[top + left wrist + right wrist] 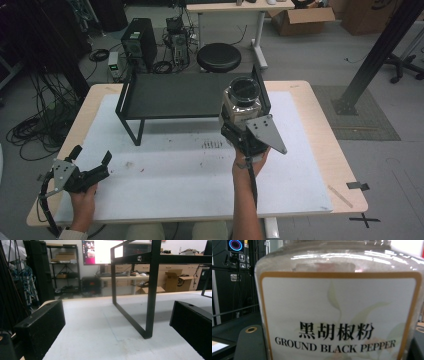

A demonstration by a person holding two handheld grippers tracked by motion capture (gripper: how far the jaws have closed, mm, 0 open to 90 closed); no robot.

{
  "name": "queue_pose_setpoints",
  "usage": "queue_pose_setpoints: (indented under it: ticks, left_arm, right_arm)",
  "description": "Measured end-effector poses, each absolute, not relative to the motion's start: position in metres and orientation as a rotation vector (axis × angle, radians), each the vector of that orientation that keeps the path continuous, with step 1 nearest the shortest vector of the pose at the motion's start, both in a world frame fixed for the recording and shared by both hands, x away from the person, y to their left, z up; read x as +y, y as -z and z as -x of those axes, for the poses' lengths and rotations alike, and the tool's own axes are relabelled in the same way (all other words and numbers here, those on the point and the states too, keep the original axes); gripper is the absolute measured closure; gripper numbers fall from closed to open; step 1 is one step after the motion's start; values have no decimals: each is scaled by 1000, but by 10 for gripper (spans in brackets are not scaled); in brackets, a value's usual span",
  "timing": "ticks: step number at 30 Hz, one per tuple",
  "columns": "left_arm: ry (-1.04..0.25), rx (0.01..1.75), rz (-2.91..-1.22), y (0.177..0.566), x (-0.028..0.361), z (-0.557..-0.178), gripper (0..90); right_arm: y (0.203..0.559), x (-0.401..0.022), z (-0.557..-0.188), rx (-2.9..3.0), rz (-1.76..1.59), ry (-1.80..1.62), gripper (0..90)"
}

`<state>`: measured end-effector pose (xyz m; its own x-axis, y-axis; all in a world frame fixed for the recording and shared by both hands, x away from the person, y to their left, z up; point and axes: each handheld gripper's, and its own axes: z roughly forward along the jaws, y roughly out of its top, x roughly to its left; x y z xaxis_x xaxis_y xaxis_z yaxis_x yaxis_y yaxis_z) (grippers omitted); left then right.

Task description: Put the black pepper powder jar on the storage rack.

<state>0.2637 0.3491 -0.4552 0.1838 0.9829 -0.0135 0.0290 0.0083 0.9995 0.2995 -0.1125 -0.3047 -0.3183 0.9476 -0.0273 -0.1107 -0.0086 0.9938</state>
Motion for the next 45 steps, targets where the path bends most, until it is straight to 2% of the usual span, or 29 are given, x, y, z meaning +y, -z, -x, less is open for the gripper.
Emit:
queue_pose_setpoints:
  ticks: [30,45]
  left_arm:
    - [-1050,1098,-1304,455,349,-264,5]
    - [-1049,1099,-1305,455,349,-264,5]
  right_arm:
    - [280,-70,-345,1357,-959,-1486,252]
    - [272,-41,-384,1391,-960,-1495,252]
